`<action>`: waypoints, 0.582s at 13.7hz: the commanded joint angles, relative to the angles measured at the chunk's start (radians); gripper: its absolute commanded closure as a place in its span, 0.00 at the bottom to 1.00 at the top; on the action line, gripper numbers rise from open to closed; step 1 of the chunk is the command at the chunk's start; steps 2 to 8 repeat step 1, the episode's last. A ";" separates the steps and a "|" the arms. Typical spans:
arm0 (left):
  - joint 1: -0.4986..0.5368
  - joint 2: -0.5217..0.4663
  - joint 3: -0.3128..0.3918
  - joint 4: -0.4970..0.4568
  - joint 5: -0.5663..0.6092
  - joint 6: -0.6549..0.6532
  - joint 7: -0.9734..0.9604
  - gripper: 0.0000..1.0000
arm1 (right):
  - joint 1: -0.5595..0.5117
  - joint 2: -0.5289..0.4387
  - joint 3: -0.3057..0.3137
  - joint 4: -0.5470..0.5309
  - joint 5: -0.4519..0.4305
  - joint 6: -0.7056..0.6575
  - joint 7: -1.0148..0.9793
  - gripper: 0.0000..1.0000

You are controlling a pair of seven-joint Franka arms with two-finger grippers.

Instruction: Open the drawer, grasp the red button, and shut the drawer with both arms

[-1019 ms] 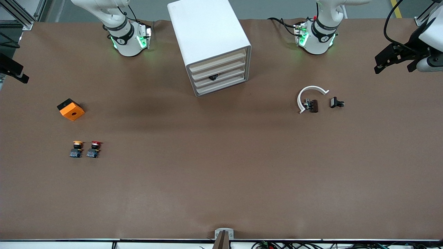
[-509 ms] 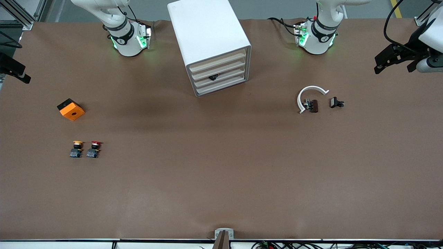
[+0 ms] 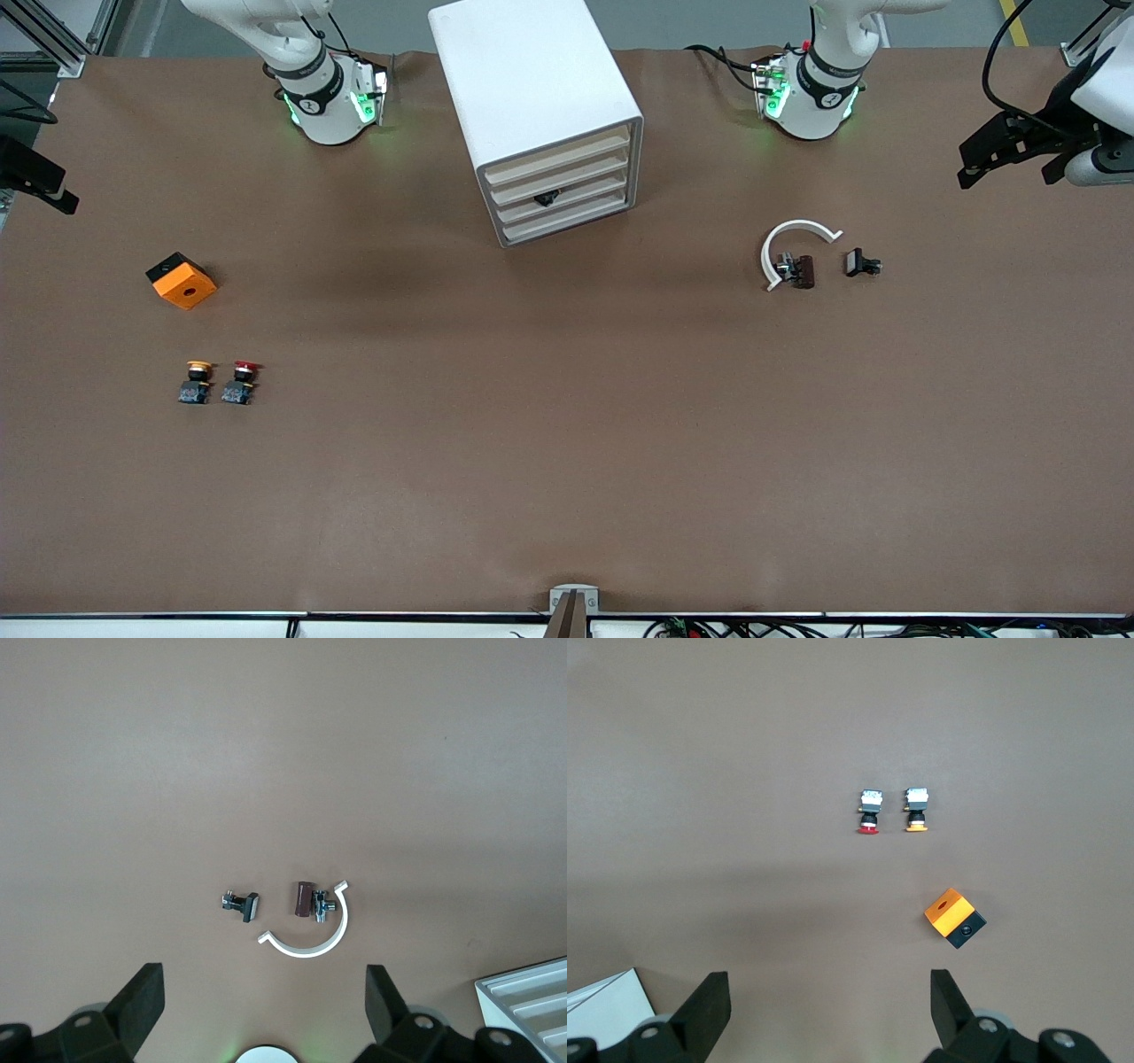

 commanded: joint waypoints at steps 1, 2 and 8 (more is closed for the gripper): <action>0.001 0.010 -0.004 0.027 0.018 -0.023 0.003 0.00 | 0.008 -0.026 -0.001 -0.028 -0.018 0.015 -0.014 0.00; 0.001 0.010 -0.004 0.027 0.018 -0.023 0.003 0.00 | 0.008 -0.026 -0.001 -0.028 -0.018 0.015 -0.014 0.00; 0.001 0.010 -0.004 0.027 0.018 -0.023 0.003 0.00 | 0.008 -0.026 -0.001 -0.028 -0.018 0.015 -0.014 0.00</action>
